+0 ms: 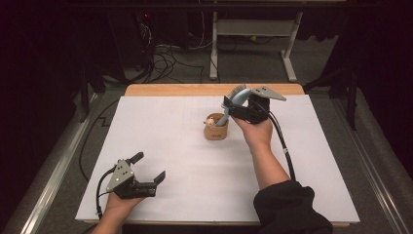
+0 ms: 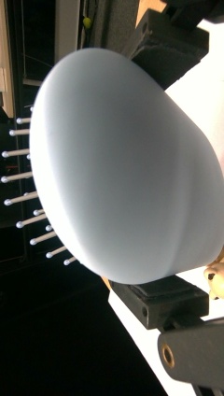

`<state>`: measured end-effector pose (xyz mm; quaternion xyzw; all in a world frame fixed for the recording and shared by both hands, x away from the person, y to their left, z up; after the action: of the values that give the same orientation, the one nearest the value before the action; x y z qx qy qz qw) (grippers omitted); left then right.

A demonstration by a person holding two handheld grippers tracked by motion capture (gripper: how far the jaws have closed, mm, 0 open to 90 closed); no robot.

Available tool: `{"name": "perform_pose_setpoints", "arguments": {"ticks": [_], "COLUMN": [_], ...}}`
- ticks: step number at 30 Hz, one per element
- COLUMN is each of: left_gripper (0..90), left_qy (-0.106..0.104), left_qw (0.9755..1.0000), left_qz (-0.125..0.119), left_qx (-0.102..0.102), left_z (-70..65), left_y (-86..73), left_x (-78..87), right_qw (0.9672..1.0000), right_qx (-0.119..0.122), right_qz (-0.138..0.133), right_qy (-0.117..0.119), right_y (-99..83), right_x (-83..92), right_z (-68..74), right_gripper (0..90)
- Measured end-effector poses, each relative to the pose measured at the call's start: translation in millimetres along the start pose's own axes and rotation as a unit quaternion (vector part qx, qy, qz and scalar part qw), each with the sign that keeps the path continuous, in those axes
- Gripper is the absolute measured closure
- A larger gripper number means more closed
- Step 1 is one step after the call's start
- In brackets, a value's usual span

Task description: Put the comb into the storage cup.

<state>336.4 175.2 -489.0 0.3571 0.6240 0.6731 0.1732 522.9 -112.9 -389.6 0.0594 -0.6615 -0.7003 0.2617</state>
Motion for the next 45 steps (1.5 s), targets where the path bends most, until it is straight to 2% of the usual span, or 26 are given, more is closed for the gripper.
{"name": "perform_pose_setpoints", "arguments": {"ticks": [8, 19, 45], "left_gripper": [0.4, 0.4, 0.4], "left_qy": [-0.001, -0.002, -0.005], "left_qw": [1.0, 1.0, 1.0], "left_qz": [0.002, 0.002, 0.004], "left_qx": [-0.002, -0.003, -0.004], "left_z": [-0.4, -1.3, -3.0], "left_y": [-0.2, 0.0, -0.3], "left_x": [-0.3, -1.0, -3.3], "right_qw": [1.0, 0.9998, 0.9997], "right_qx": [-0.006, -0.002, 0.006], "right_qz": [0.007, 0.018, 0.02], "right_qy": [0.001, 0.0, -0.007], "right_y": [-1.3, -2.6, -7.6], "right_x": [0.4, 2.7, 20.5], "right_z": [-2.0, -5.2, -14.0], "right_gripper": [9.5, 0.3, 0.0]}}
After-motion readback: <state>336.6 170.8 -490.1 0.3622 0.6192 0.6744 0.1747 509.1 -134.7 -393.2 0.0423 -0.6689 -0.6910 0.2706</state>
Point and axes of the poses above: each handheld gripper's, and its own axes: x roughly backward along the jaws, y roughly out of its top, z roughly to its left, the point moved 8 cm from there along -x, roughly forward along the jaws, and after that the axes turned 4 degrees about -y, right-handed, at the moved point
